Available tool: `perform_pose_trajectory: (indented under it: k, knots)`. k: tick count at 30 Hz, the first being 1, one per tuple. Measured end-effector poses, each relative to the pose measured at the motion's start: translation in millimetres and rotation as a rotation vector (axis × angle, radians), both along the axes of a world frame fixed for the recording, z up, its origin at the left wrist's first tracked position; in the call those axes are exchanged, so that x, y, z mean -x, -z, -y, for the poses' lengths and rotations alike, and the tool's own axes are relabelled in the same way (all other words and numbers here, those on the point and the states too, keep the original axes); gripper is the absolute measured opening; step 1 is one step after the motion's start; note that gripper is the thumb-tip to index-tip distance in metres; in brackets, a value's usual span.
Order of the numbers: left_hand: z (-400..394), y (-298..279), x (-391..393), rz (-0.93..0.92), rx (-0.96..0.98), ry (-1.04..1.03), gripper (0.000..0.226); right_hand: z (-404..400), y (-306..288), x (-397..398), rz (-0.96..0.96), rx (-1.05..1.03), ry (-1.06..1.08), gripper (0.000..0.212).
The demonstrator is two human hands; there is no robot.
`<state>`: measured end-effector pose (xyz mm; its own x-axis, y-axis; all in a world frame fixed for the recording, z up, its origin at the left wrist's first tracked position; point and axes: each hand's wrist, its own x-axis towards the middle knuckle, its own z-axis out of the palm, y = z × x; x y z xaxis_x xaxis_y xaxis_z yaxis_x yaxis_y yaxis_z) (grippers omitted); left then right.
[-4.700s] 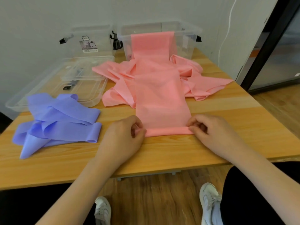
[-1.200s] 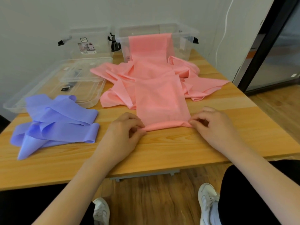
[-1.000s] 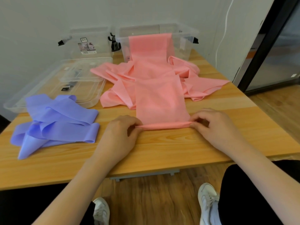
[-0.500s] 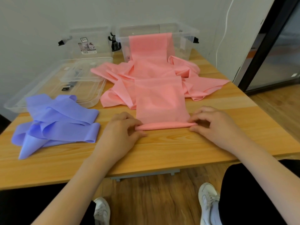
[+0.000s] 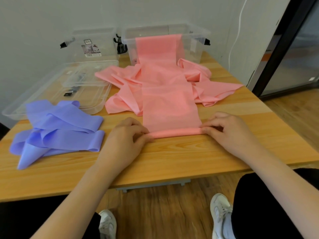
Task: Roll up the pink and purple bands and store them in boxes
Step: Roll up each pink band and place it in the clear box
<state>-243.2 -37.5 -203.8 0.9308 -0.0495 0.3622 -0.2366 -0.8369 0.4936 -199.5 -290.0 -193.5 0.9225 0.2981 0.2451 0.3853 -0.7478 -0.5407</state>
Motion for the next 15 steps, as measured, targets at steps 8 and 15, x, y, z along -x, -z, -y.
perform_pose_trajectory:
  k: [8,15]
  knots:
    - [-0.5,-1.7,0.2,-0.031,0.081,-0.064,0.013,0.6,-1.0,1.2,-0.006,0.035,-0.005,0.011]
    - [3.2,0.6,1.7,0.026,0.013,-0.074,0.010,-2.9,2.2,1.8,0.001,-0.071,0.119,0.022]
